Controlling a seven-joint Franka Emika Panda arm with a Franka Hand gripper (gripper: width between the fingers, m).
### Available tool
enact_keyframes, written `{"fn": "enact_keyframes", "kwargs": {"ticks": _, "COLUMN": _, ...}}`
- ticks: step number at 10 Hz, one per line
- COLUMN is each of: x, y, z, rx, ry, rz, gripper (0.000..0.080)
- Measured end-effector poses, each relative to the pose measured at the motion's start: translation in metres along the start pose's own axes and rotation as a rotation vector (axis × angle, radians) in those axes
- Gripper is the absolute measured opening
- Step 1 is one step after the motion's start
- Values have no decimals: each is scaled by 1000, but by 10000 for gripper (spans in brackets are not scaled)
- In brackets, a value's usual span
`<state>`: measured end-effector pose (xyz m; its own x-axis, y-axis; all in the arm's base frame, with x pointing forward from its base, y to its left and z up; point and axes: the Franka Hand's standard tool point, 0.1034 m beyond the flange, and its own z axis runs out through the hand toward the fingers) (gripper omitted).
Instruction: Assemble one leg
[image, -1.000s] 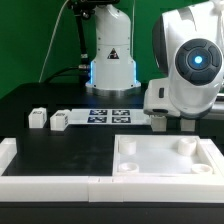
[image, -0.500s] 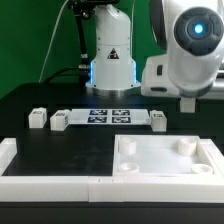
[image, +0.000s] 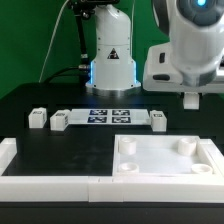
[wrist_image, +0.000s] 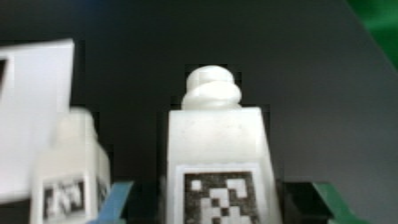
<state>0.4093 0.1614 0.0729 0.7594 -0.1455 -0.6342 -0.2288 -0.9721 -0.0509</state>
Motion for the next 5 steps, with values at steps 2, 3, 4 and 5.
{"fn": "enact_keyframes", "kwargs": {"ticks": 2, "x": 2, "y": 8, "z": -13, "rx": -7, "ry": 153, "rz": -39, "gripper": 290}}
{"fn": "enact_keyframes", "kwargs": {"ticks": 3, "x": 4, "y": 10, "z": -27, "rx": -10, "ry": 218, "rz": -59, "gripper": 290}}
{"fn": "enact_keyframes", "kwargs": {"ticks": 4, "x": 10, "y": 7, "z": -43, "rx": -10, "ry": 325, "rz": -80, "gripper": 290}}
{"fn": "enact_keyframes", "kwargs": {"ticks": 5, "x": 10, "y": 5, "z": -54, "rx": -17, "ry": 413, "rz": -105, "gripper": 290}}
